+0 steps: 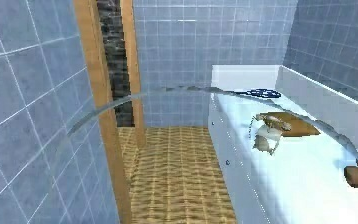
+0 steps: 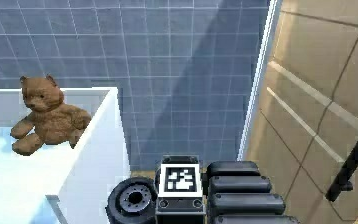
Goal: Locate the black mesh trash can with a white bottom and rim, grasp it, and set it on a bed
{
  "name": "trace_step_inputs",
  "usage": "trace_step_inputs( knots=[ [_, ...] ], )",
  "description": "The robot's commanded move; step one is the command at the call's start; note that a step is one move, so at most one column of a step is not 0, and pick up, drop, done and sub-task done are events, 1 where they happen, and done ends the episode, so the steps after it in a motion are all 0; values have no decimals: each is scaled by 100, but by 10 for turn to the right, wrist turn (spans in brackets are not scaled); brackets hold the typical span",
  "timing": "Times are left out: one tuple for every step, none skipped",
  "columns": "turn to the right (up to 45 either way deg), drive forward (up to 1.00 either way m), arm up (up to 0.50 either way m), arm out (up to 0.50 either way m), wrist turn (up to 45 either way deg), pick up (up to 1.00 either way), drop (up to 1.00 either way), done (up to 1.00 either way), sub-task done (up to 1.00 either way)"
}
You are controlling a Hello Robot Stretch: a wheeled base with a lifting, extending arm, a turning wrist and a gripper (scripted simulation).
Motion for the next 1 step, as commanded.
trace_step_inputs(
  knots=[
    [0, 100, 0, 0, 0, 0, 0, 0, 0]
  ],
)
